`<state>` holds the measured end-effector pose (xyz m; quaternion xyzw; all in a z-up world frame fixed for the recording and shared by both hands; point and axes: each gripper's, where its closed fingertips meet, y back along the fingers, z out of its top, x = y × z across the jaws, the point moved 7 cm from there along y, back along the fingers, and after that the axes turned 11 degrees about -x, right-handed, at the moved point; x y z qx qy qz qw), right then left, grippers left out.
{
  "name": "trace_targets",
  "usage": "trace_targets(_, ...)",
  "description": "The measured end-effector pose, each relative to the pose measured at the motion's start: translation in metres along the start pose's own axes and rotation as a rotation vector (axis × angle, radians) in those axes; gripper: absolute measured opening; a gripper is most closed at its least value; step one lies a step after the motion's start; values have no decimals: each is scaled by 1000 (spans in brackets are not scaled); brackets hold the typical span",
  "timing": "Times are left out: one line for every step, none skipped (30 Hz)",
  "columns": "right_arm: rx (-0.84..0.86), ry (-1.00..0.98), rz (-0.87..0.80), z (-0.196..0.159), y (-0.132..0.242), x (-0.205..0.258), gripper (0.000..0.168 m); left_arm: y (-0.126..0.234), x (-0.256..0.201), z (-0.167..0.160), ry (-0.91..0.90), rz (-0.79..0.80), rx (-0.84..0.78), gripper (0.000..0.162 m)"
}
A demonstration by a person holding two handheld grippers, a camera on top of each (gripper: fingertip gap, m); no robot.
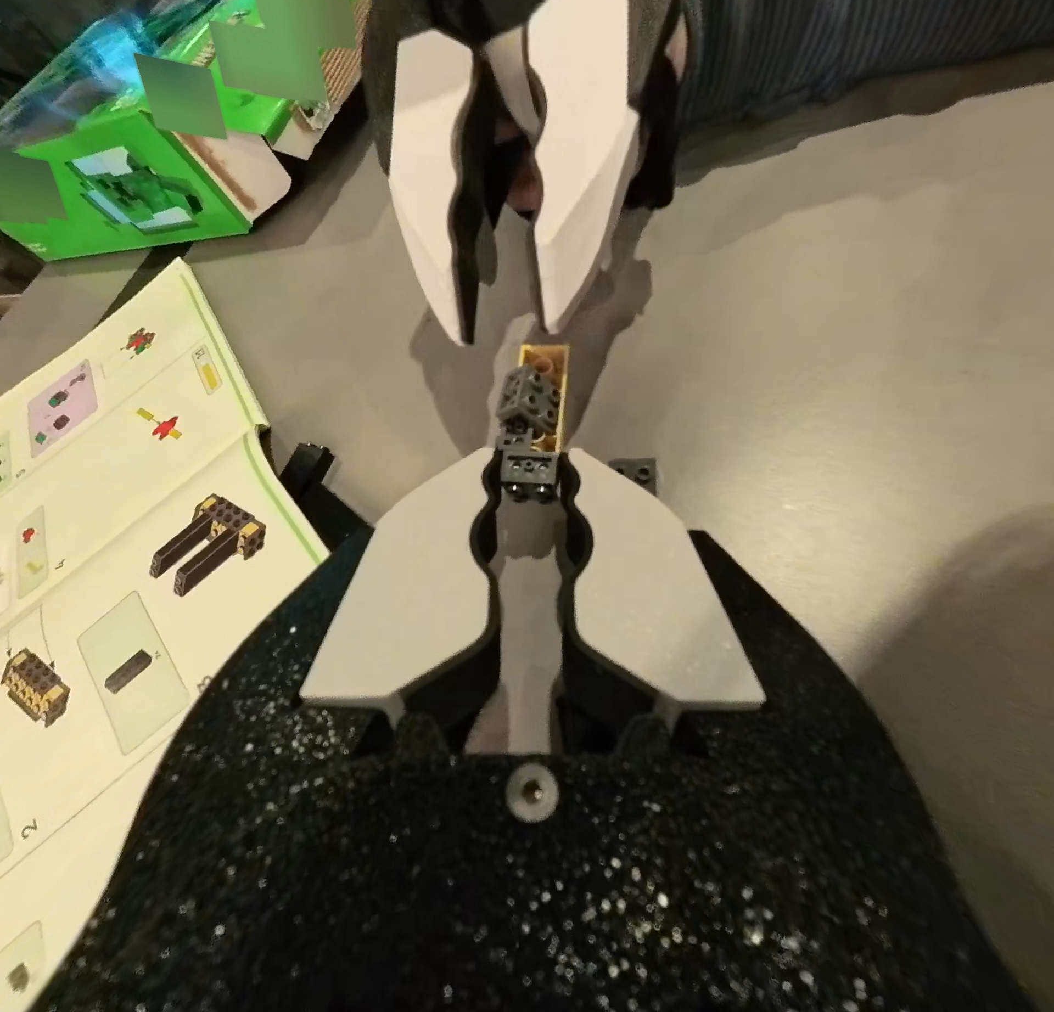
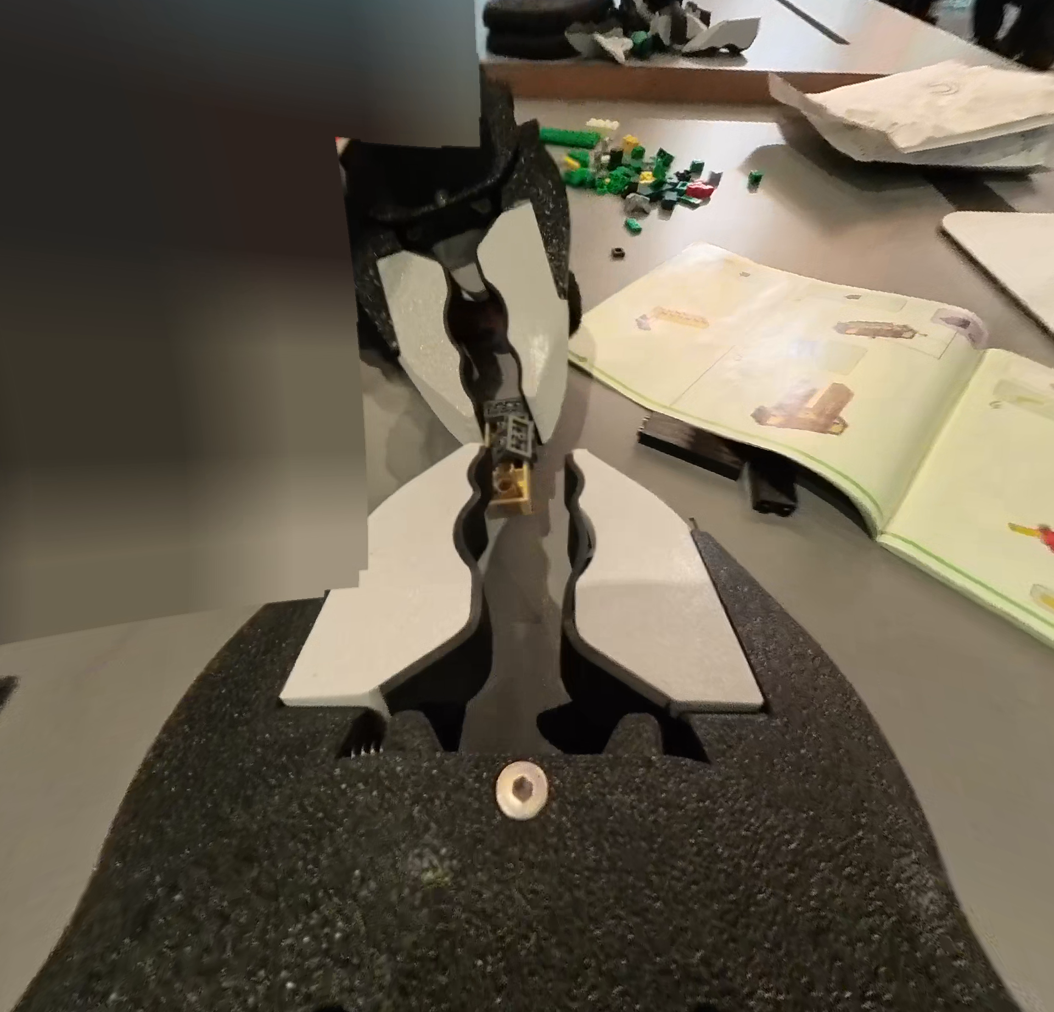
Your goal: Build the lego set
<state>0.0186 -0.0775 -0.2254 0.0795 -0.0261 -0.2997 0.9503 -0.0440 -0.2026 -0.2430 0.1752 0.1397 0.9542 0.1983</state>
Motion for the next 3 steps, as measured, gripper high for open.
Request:
trace_targets(-10, -43, 22, 1, -1, 1, 23, 0, -1, 0, -9, -1, 2, 19)
trace_targets(-11, -82, 47, 1, -2, 2, 23, -1, -1, 0, -15, -3, 5, 19)
trace_targets(-6, -113, 70, 1, -5, 4, 23, -1, -2, 0, -18, -9, 7, 19)
